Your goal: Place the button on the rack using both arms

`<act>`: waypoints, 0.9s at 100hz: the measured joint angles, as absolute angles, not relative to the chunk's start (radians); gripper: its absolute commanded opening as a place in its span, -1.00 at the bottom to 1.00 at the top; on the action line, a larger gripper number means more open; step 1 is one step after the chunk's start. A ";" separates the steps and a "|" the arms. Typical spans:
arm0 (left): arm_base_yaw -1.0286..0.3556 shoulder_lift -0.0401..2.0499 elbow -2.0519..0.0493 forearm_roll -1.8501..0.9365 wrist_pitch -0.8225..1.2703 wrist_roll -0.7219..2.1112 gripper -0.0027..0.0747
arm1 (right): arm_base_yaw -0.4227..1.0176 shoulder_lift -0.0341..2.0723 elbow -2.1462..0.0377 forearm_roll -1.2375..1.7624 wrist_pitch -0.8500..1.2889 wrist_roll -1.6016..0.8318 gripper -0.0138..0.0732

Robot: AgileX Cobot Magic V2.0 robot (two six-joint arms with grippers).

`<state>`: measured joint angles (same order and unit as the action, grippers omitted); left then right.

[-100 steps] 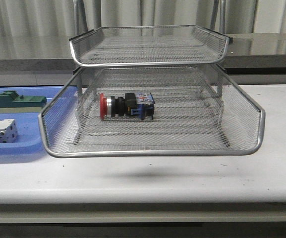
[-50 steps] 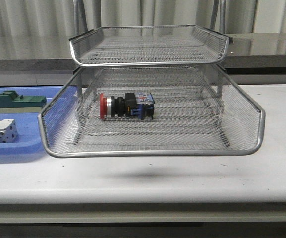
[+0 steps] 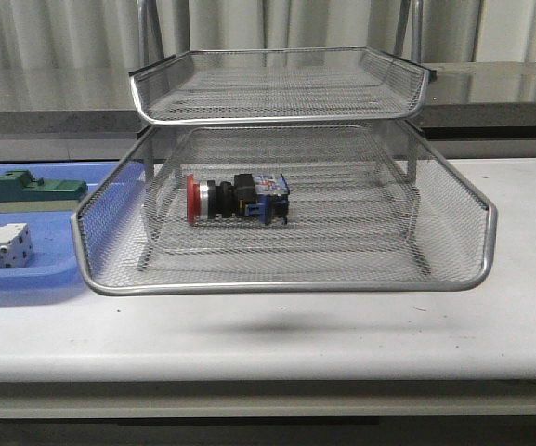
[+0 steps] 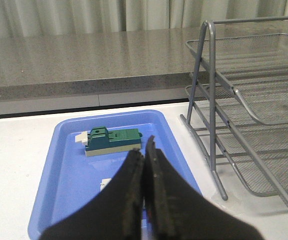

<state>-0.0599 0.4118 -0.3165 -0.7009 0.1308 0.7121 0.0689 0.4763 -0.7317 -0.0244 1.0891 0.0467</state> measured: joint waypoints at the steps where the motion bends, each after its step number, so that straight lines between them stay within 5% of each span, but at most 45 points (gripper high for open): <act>1: -0.060 0.412 -0.317 -0.701 0.131 0.712 -0.98 | 0.069 0.476 -0.732 -0.024 1.089 0.047 -0.85; 50: -0.060 0.412 -0.317 -0.701 0.131 0.711 -0.98 | 0.069 0.533 -0.732 0.082 0.917 0.011 -0.85; 90: -0.060 0.412 -0.317 -0.701 0.131 0.711 -0.98 | 0.108 0.883 -0.732 0.469 0.841 -0.519 -0.84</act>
<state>-0.0599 0.4118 -0.3165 -0.7009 0.1308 0.7109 0.1079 0.8828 -0.7317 0.4690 0.8414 -0.5188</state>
